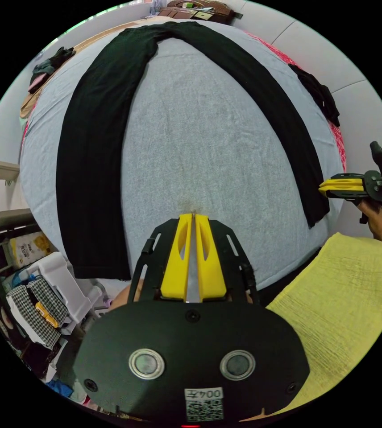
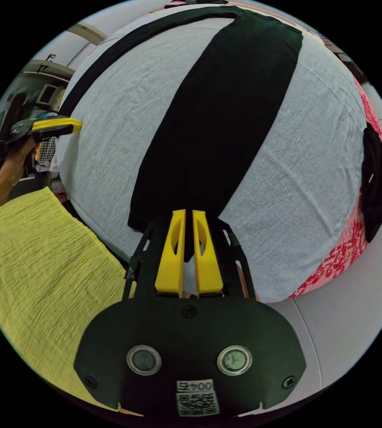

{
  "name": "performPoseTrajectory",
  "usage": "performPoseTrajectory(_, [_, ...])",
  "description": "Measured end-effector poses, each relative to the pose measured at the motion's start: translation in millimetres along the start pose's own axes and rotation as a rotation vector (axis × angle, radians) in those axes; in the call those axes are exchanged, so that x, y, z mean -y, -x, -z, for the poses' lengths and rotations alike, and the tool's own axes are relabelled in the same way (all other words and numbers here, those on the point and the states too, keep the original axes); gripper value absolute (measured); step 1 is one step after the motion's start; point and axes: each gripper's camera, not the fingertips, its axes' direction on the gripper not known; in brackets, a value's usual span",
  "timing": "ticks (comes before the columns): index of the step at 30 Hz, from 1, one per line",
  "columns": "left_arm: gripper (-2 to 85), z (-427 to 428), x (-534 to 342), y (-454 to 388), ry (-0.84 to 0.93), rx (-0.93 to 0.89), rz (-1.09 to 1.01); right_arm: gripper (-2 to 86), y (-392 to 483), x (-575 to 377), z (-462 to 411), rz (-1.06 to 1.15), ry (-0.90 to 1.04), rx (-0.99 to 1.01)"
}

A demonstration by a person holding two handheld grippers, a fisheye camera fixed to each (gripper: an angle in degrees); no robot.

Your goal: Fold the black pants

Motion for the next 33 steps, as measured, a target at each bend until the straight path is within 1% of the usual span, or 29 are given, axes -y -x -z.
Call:
performPoseTrajectory(8, [1.0, -6.5, -7.4, -4.4, 0.012, 0.012, -0.003, 3.8, -0.8, -12.6, 15.0, -0.002, 0.015, -0.010])
performPoseTrajectory(12, [1.0, -10.4, -15.1, -13.7, 0.008, 0.054, -0.020, 3.8, -2.9, -20.4, 21.8, -0.024, 0.013, -0.006])
performPoseTrajectory(16, [1.0, -13.8, -21.5, -20.4, 0.009, 0.082, -0.019, 3.8, -8.6, -33.3, 29.9, -0.070, -0.015, 0.016])
performPoseTrajectory(22, [1.0, -18.4, -35.5, -15.8, 0.002, 0.036, 0.018, 3.8, -15.9, -55.5, 40.8, -0.105, -0.074, 0.035])
performPoseTrajectory(28, [0.8, -21.6, -53.1, -20.3, -0.013, 0.036, -0.027, 4.7, -29.0, -77.5, 50.8, -0.121, -0.126, 0.083])
performPoseTrajectory(30, [0.8, -17.5, -62.0, -22.0, -0.046, 0.014, -0.019, 6.0, -37.6, -86.4, 54.9, -0.098, -0.157, 0.147])
performPoseTrajectory(31, [0.8, -13.6, -64.8, -24.3, -0.069, 0.004, -0.016, 7.5, -45.2, -96.8, 60.6, -0.098, -0.205, 0.186])
performPoseTrajectory(32, [1.1, -3.5, -70.8, -32.5, -0.125, -0.014, -0.024, 9.5, -54.5, -110.1, 67.2, -0.118, -0.267, 0.223])
performPoseTrajectory(33, [1.4, 6.9, -76.7, -45.2, -0.179, -0.030, -0.055, 9.9, -59.7, -116.7, 69.5, -0.128, -0.289, 0.247])
